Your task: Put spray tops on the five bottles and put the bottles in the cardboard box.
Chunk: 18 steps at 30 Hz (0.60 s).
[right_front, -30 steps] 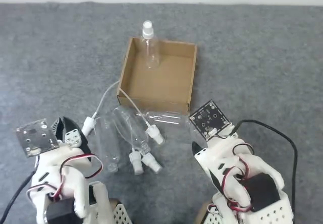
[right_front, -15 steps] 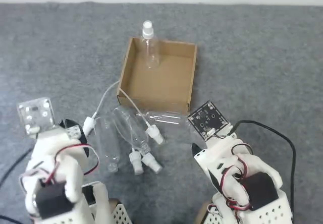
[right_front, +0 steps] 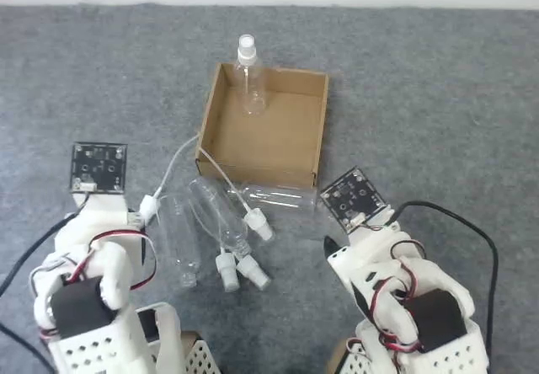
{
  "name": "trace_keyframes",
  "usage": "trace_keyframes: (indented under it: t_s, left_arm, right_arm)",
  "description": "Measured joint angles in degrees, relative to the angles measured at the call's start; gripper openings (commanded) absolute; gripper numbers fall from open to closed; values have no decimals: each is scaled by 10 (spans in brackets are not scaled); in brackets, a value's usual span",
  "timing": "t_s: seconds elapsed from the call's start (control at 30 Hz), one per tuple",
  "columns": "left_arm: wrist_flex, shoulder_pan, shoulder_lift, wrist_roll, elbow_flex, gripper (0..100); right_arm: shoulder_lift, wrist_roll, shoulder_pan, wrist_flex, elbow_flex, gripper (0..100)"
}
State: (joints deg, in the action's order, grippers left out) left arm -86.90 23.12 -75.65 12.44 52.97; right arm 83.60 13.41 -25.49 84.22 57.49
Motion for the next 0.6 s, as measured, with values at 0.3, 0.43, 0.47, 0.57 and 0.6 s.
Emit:
trace_keyframes:
  t_s: [0.3, 0.43, 0.47, 0.57, 0.6]
  left_arm:
    - [-15, -76, 3, 36, 0, 24]
    - [-17, -126, 4, 73, 0, 26]
    - [-17, -135, 4, 86, 0, 26]
    - [-19, -150, 7, 121, 0, 26]
    - [-25, -154, 13, 132, -4, 26]
  right_arm:
    - [91, -1, 18, 0, 19, 117]
    - [113, -1, 18, 0, 19, 117]
    - [120, -1, 21, 0, 19, 117]
    - [134, -1, 18, 0, 33, 117]
    - [137, -1, 18, 0, 35, 117]
